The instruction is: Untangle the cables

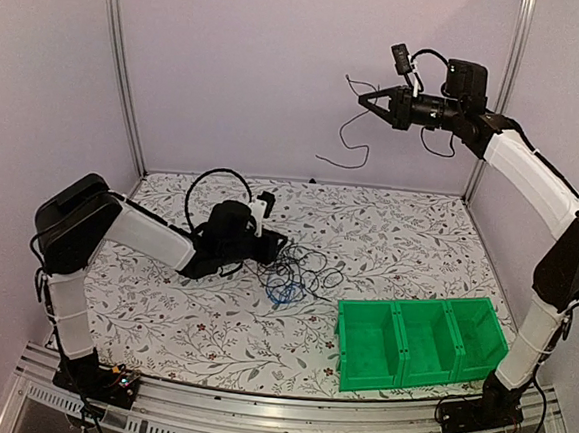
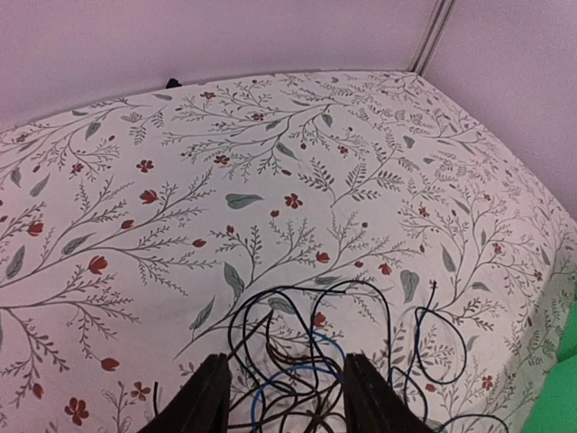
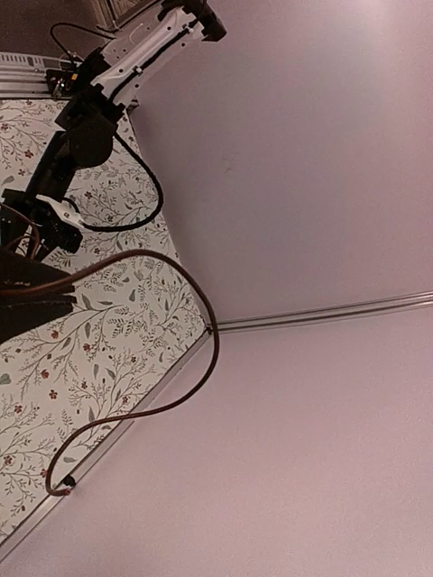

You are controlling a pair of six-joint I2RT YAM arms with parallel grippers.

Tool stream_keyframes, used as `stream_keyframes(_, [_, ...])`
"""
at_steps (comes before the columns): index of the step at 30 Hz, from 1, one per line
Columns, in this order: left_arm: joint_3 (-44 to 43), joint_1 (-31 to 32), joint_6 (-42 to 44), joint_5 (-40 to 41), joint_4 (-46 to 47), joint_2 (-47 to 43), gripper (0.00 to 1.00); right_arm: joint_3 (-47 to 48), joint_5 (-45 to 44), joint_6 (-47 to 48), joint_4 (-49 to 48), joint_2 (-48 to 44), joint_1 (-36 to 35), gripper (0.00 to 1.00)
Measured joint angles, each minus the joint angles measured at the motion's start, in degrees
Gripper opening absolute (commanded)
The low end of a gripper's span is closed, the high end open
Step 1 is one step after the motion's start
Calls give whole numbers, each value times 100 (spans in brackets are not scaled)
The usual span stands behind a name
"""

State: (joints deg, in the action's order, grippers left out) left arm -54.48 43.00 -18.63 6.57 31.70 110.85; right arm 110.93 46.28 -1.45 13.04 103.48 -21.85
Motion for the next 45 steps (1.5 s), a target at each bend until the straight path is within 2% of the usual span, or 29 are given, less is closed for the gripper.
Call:
stream_keyframes(10, [-389, 0, 39, -240, -1084, -793, 49, -1537, -164, 1082, 741, -1128, 63, 0])
stream_keyframes(17, [-601, 0, 20, -225, -1939, -946, 50, -2734, 131, 1891, 1438, -2173, 63, 0])
stream_keyframes(27, [-789, -4, -57, 140, -2455, -933, 49, -4341, 254, 3362, 2889, -3060, 61, 0])
stream_keyframes(34, [-903, -7, -372, 223, -2608, -791, 48, -4754, 223, 4046, 3497, -3447, -173, 0])
stream_keyframes(45, [-872, -7, -669, 343, -2704, -761, 48, -5296, 70, 4109, 3366, -3464, -822, 0])
